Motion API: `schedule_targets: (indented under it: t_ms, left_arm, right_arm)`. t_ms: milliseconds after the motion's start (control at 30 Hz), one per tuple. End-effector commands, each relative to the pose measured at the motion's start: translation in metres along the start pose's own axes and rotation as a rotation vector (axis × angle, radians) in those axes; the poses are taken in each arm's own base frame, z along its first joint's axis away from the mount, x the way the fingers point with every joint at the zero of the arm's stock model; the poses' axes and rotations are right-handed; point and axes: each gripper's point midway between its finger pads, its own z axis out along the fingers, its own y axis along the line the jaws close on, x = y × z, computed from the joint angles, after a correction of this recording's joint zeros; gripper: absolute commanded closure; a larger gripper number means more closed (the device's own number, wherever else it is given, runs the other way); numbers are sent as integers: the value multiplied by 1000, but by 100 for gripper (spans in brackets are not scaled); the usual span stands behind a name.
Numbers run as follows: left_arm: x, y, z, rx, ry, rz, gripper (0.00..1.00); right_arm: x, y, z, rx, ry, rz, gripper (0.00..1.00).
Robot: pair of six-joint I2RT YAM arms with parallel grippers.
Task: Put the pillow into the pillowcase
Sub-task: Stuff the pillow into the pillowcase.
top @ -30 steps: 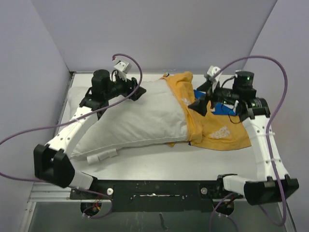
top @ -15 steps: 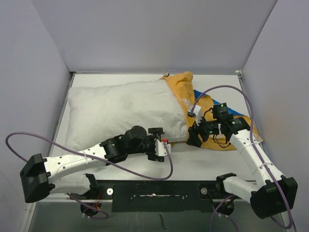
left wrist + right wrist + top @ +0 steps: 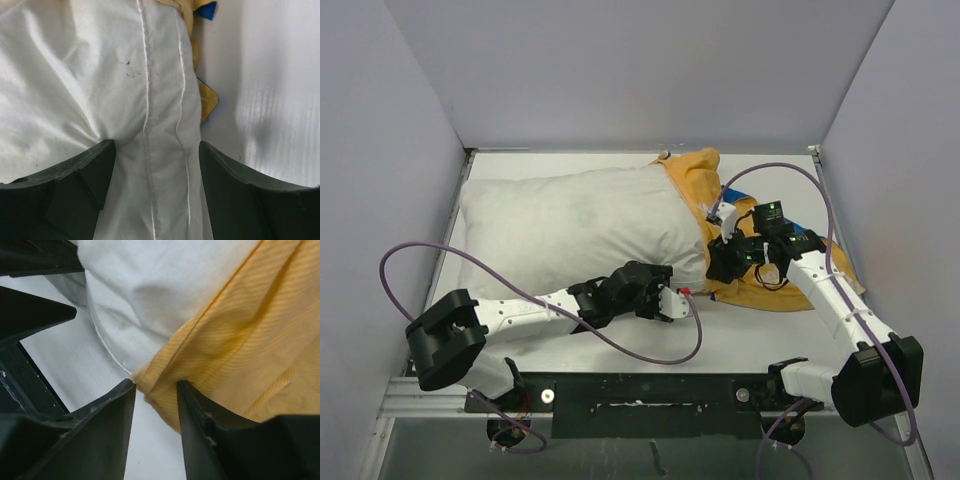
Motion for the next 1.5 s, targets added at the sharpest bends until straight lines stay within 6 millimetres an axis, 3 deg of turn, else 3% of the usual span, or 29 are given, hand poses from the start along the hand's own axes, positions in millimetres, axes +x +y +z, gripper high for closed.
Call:
schedule_targets:
  t_ms: [0, 133, 200, 233, 300, 500, 767, 967, 1067, 1100, 1167, 1267, 1333, 1367, 1467]
  left_arm:
    - [-17, 38, 10, -134, -48, -57, 40]
    - [-14, 42, 14, -129, -93, -129, 50]
    - [-12, 46, 16, -117, -112, -166, 55]
    - [-9, 50, 17, -115, -118, -186, 65]
    - [-7, 59, 19, -116, -146, -226, 83]
    - [-15, 87, 22, -105, -244, -297, 99]
    - [-41, 117, 21, -77, -421, -444, 100]
    - [-100, 164, -7, -74, -673, -602, 100]
    - [-123, 179, -12, -55, -735, -672, 100]
    - [-128, 182, -11, -48, -749, -691, 100]
    - [-130, 178, 1, -26, -737, -730, 100]
    - [-112, 164, 31, 17, -669, -807, 100]
    - [-93, 152, 51, 46, -613, -866, 100]
    - [-84, 147, 56, 59, -590, -887, 99]
    - [-70, 139, 60, 51, -539, -881, 80]
  right_arm:
    - [-38, -16, 4, 31, -88, 9, 64]
    - [-42, -17, 14, 0, -74, 32, 77]
    - [-47, -9, 14, -54, -85, 30, 91]
    - [-51, 0, 11, -101, -100, 24, 99]
    - [-62, 20, 4, -197, -146, 2, 100]
    - [-93, 62, -23, -404, -262, -34, 100]
    - [-154, 69, -49, -505, -387, -8, 100]
    - [-197, 81, -70, -565, -479, -68, 100]
    - [-216, 63, -78, -447, -513, -104, 100]
    - [-217, 47, -73, -352, -506, -111, 100]
    - [-201, -6, -50, -86, -418, -64, 100]
    - [-149, -79, -22, 133, -262, 17, 100]
    - [-122, -93, -19, 102, -231, 51, 95]
    - [-112, -93, -25, 77, -238, 47, 88]
    - [-103, -62, -58, -42, -340, -58, 54]
